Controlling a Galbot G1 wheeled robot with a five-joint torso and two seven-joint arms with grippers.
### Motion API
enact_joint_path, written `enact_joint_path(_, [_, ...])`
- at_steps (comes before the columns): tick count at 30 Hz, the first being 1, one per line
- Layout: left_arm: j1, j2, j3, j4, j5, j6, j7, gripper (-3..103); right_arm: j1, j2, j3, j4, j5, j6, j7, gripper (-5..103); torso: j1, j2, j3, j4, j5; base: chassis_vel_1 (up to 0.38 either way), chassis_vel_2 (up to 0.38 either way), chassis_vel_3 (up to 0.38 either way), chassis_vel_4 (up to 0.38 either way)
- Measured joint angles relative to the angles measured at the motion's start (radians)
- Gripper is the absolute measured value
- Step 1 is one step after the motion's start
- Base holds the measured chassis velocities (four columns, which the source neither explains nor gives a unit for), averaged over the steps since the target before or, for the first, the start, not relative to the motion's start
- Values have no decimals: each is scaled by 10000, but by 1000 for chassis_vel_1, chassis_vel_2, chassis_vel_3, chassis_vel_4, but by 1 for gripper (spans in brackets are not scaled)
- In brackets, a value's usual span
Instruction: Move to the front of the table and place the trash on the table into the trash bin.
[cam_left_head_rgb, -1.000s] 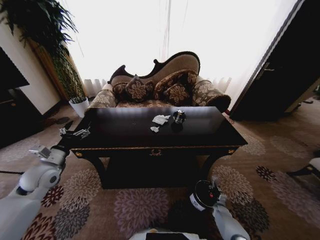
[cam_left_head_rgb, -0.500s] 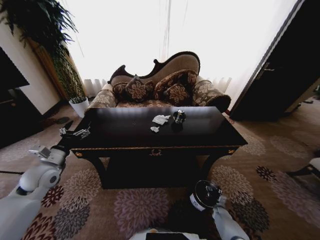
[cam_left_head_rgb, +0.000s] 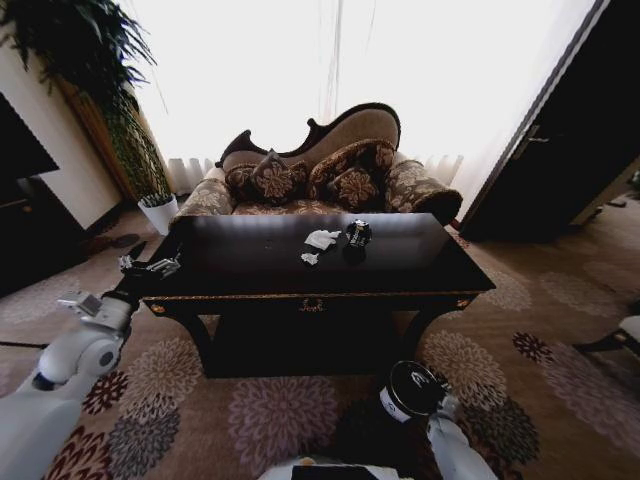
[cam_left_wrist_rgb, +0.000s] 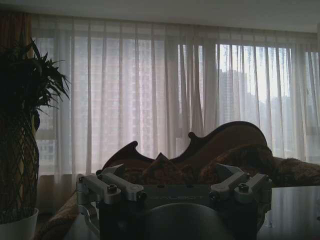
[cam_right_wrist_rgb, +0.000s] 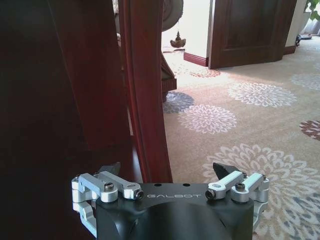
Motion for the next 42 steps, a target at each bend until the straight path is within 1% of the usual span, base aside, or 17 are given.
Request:
enact_joint_path(5, [0,0,0,0,0,0,0,100,-1557,301,272,2344,551,-321,232,100,0,0,0,0,0,0,0,0,0])
enact_joint_path(6, [0,0,0,0,0,0,0,100,-1557,301,272,2344,551,-321,232,100,0,0,0,0,0,0,0,0,0])
enact_joint_path(8, [0,0,1,0,0,0,0,100,-2587,471,425,4185,1013,-610,302,100,0,1,-1,-1,-1,0,0,0,0])
enact_joint_path(9, [0,0,1,0,0,0,0,100,-2587,471,425,4185,1013,-610,302,100,0,1,-1,-1,-1,0,0,0,0])
enact_joint_path(12, [0,0,1,0,0,0,-1,100,-3694,605,587,6117,1204,-705,431,100,-1,1,0,1,0,0,0,0,0])
enact_joint_path(13, [0,1,1,0,0,0,0,100,-3927,617,644,6453,1218,-710,476,100,-1,2,-1,0,-2,0,0,0,0])
enact_joint_path(14, [0,1,1,0,0,0,0,100,-3927,617,644,6453,1218,-710,476,100,-1,2,-1,0,-2,0,0,0,0])
enact_joint_path(19, [0,1,1,0,0,0,0,100,-5238,548,1135,8492,1580,-758,718,100,0,2,-1,0,0,0,0,0,0])
enact_joint_path(20, [0,1,1,0,0,0,0,100,-5238,548,1135,8492,1580,-758,718,100,0,2,-1,0,0,0,0,0,0])
enact_joint_path(24, [0,0,1,0,0,-1,0,100,-6302,270,1453,10391,1882,-859,979,100,-1,2,0,1,0,0,0,0,0])
enact_joint_path(25, [0,0,1,0,0,-1,0,100,-6302,270,1453,10391,1882,-859,979,100,-1,2,0,1,0,0,0,0,0])
enact_joint_path(28, [0,1,2,0,0,-2,0,100,-6924,157,1760,11418,2284,-1013,1161,100,-1,2,0,-1,-1,0,0,0,0])
enact_joint_path(33, [0,1,1,0,0,-2,0,100,-7288,76,1913,12286,2431,-1160,1292,100,-1,2,0,0,0,0,0,0,0])
enact_joint_path(34, [0,1,1,0,0,-2,0,100,-7375,19,1960,12808,2568,-1337,1351,100,-1,2,0,0,0,0,0,0,0])
enact_joint_path(37, [0,1,1,0,0,-1,0,100,-7356,-158,1934,13567,2654,-1690,1415,100,-1,2,1,0,-1,0,0,0,0])
enact_joint_path(40, [0,1,2,0,0,-2,0,100,-7201,-344,1828,13794,2642,-1889,1448,100,-1,1,1,0,-1,0,0,0,0])
enact_joint_path(42, [0,1,1,1,0,-2,0,100,-6900,-631,1701,13800,2532,-2051,1500,100,-1,1,1,0,0,0,0,0,0])
